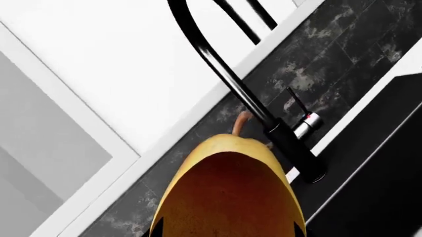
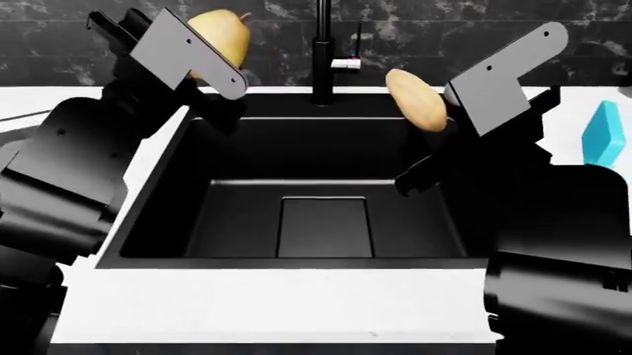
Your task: Pick up the fruits and vegetables and place them in the sink. Turn on the sink faucet to wash them. Then turn the sink off and put them in the tray.
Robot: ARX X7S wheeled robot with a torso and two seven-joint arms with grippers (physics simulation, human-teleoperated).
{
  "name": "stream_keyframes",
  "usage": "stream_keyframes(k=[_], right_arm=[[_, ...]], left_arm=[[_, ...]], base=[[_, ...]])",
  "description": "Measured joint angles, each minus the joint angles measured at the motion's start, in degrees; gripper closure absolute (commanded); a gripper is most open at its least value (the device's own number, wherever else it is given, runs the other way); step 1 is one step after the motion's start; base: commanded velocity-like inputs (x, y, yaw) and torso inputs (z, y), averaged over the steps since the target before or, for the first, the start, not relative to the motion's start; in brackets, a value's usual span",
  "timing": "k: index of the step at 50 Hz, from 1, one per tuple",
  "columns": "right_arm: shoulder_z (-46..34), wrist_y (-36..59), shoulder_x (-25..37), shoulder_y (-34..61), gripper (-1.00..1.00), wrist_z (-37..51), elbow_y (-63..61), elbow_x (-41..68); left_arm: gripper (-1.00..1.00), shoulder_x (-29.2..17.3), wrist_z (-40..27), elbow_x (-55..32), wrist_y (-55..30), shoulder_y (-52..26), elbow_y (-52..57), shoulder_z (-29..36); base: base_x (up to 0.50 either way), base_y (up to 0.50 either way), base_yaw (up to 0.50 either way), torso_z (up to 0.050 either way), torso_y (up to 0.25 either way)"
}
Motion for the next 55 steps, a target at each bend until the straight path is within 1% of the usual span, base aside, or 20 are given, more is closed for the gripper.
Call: stream_keyframes(k=[16, 23, 28, 31, 36, 41, 47, 55], right_arm=[[4.48, 0.45, -4.4, 0.42, 1.0, 4.11, -6.19, -2.07], [7.55, -1.09, -6.5, -1.74, 1.0, 5.33, -9.51, -1.87], [10.41, -3.28, -8.52, -4.37, 1.0, 6.27, -12.45, -0.45], [12.83, -6.29, -9.8, -7.12, 1.0, 8.13, -13.99, 2.36], [17.54, -14.41, -11.2, -13.41, 1.0, 13.53, -15.27, 10.56], [21.43, -23.0, -11.84, -19.17, 1.0, 18.92, -14.79, 18.4], [23.11, -28.72, -11.97, -23.65, 1.0, 24.17, -15.51, 23.9], [23.61, -31.04, -11.85, -26.72, 1.0, 29.2, -18.93, 28.69]], left_arm=[[1.0, 0.82, -8.46, -2.41, -3.59, 7.28, 13.07, -8.87], [1.0, 2.01, -12.36, -3.93, -3.4, 11.7, 18.33, -13.63], [1.0, 2.97, -15.22, -4.46, -2.61, 15.03, 21.61, -17.07], [1.0, 4.02, -17.18, -4.47, -0.4, 17.4, 22.67, -19.25], [1.0, 6.4, -20.52, -4.15, 5.79, 21.79, 22.74, -22.71], [1.0, 8.33, -22.77, -3.59, 11.06, 25.34, 22.02, -24.5], [1.0, 9.4, -24.45, -2.93, 15.42, 29.05, 21.58, -25.65], [1.0, 9.74, -26.0, -3.34, 17.26, 32.23, 24.22, -27.47]], base=[[-0.5, 0.01, 0.0, 0.0, 0.0], [-0.39, 0.34, 0.0, 0.0, 0.0], [0.04, 0.5, 0.0, 0.0, 0.0], [0.23, 0.5, 0.0, 0.0, 0.0], [0.34, 0.45, 0.0, 0.0, 0.0], [0.39, 0.4, 0.0, 0.0, 0.0], [0.41, 0.38, 0.0, 0.0, 0.0], [0.12, 0.5, 0.0, 0.0, 0.002]])
